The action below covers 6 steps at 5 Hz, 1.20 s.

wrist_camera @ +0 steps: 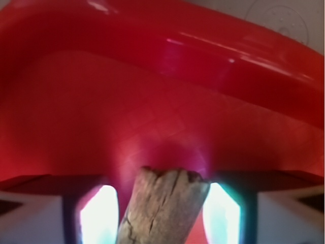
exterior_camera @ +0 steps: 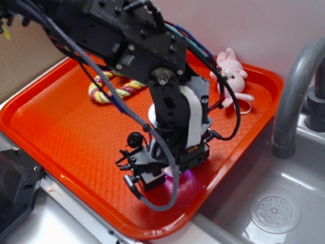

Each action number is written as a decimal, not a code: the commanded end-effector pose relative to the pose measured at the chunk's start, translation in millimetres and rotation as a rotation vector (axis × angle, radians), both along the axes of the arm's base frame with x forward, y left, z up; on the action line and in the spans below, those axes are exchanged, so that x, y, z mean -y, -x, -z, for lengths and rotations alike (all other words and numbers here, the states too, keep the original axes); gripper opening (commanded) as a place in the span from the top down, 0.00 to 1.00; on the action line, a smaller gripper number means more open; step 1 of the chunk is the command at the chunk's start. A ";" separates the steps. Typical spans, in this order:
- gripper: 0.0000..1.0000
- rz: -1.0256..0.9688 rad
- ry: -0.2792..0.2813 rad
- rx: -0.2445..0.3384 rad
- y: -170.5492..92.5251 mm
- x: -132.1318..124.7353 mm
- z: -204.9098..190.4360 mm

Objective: Grab the wood chip.

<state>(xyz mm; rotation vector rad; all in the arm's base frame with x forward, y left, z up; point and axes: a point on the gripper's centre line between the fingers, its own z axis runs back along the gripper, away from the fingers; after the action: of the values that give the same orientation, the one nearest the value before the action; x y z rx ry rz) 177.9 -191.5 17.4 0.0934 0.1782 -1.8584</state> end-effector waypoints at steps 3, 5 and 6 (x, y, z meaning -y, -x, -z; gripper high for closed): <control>1.00 -0.252 0.014 0.098 8.4 -40.4 -64.5; 1.00 -0.744 -0.108 0.104 -7.6 -102.6 -140.1; 1.00 -0.994 -0.168 0.148 -0.9 -115.8 -168.3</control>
<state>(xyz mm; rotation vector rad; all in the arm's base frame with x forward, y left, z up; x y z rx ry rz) 201.5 -62.5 168.8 0.2113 0.2916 -0.8658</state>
